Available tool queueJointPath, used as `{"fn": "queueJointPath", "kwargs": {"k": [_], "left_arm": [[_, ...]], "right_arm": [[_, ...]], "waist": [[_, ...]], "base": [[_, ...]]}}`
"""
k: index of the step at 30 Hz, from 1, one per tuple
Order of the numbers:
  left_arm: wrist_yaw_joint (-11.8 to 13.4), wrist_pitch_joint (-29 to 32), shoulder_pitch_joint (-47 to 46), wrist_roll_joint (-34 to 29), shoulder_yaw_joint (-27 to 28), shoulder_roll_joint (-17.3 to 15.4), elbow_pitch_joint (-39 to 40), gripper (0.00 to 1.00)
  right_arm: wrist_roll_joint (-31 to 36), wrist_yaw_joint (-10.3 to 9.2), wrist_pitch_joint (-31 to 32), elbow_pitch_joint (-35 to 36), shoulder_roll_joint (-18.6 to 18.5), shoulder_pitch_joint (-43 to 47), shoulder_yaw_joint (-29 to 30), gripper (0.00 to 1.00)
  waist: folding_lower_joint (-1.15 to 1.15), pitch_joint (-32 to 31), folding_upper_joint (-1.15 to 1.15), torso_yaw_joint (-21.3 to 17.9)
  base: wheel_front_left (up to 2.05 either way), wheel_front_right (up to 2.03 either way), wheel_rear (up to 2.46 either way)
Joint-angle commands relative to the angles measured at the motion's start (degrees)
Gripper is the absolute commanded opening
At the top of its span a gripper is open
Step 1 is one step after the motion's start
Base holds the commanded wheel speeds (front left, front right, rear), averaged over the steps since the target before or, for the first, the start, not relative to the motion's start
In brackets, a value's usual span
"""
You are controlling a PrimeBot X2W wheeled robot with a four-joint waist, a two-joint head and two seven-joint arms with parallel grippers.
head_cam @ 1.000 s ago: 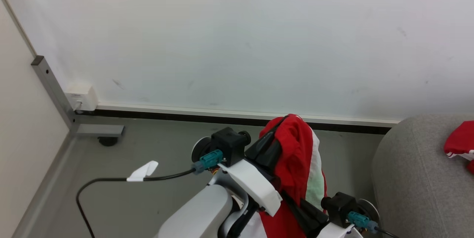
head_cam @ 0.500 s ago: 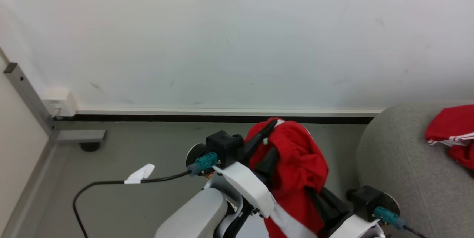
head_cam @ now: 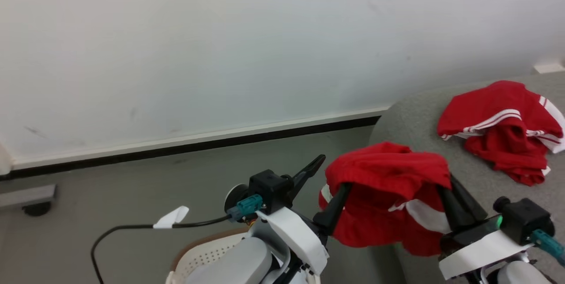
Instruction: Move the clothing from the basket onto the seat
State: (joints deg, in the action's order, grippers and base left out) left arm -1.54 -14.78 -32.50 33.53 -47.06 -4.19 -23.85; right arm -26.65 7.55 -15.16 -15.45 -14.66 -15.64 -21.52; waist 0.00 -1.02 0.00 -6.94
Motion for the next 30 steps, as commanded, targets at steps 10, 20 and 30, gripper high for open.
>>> {"fn": "queueJointPath", "kwargs": {"k": [10, 20, 30], "left_arm": [[-1.1, -0.4, 1.9, -1.5, 0.0, 0.1, 0.5, 1.0], [-1.7, -0.4, 3.2, -2.8, 0.0, 0.7, 0.7, 1.0], [-2.2, -0.4, 2.8, -4.3, 0.4, 0.9, 0.3, 1.0]], "right_arm": [[3.6, -0.13, 0.0, 9.4, -2.9, 4.6, 11.9, 0.0], [4.9, -0.13, 0.0, 13.3, -3.3, 8.7, 17.5, 0.0], [4.6, -0.13, 0.0, 13.6, -3.7, 8.6, 17.5, 0.0]], "waist": [[0.0, 0.6, 0.0, -11.3], [0.0, 0.9, 0.0, -16.7], [0.0, 2.2, 0.0, -16.9]], "base": [[0.0, 0.0, 0.0], [0.0, 0.0, 0.0], [0.0, 0.0, 0.0]]}}
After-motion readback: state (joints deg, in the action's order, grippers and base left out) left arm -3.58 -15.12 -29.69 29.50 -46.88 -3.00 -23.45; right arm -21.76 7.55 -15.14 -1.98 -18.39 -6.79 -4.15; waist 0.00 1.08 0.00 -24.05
